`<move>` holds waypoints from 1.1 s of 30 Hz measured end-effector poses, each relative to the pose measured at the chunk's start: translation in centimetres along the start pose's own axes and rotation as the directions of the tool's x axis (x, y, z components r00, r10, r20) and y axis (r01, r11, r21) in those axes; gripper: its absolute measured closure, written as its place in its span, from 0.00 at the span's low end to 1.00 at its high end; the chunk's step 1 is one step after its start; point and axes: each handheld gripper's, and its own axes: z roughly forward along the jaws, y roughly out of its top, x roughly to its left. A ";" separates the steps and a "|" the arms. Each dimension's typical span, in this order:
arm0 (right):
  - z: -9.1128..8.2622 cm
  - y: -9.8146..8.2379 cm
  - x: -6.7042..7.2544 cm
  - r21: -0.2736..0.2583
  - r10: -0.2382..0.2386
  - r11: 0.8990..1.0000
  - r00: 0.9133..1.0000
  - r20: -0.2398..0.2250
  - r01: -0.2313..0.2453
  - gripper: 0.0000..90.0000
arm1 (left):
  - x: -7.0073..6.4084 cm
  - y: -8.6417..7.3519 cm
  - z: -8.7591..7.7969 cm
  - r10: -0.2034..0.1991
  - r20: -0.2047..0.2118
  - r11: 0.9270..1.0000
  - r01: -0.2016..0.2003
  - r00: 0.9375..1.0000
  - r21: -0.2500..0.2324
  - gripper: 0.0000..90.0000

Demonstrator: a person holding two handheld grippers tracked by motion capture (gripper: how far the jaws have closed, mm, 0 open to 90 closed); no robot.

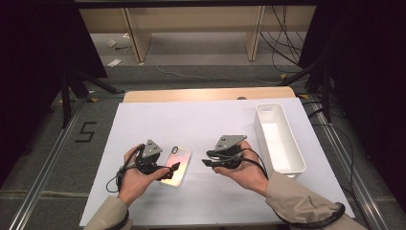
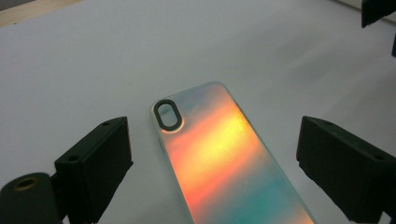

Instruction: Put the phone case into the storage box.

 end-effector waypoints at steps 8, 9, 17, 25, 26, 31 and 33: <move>-3.0 -0.9 -2.0 -0.072 0.052 0.996 0.999 0.005 -0.052 0.65 | 0.0 0.1 -0.1 -0.001 -0.002 1.000 0.001 1.000 -0.008 0.11; -3.4 -1.2 -2.2 -0.083 0.055 0.995 0.998 0.006 -0.055 0.65 | 0.0 0.1 -0.1 -0.001 -0.001 1.000 0.001 1.000 -0.013 0.11; -6.7 -2.7 -3.0 -0.170 0.076 0.982 0.997 -0.015 -0.078 0.52 | -0.1 0.2 -0.3 0.003 -0.005 1.000 -0.003 1.000 -0.013 0.09; -8.5 -4.0 -3.0 -0.225 0.062 0.972 0.997 -0.049 -0.072 0.40 | -0.1 0.2 -0.3 0.005 -0.007 1.000 -0.005 1.000 -0.014 0.07; -8.7 -4.1 -2.9 -0.229 0.064 0.971 0.997 -0.047 -0.073 0.39 | -0.1 0.2 -0.3 0.006 -0.008 1.000 -0.006 1.000 -0.015 0.07; -9.2 -4.9 -2.6 -0.235 0.050 0.970 0.997 -0.053 -0.061 0.32 | -0.1 0.3 -0.3 0.007 -0.010 1.000 -0.007 1.000 -0.018 0.07; -9.3 -5.1 -2.5 -0.240 0.046 0.969 0.998 -0.048 -0.056 0.29 | -0.1 0.3 -0.3 0.006 -0.008 1.000 -0.006 1.000 -0.018 0.06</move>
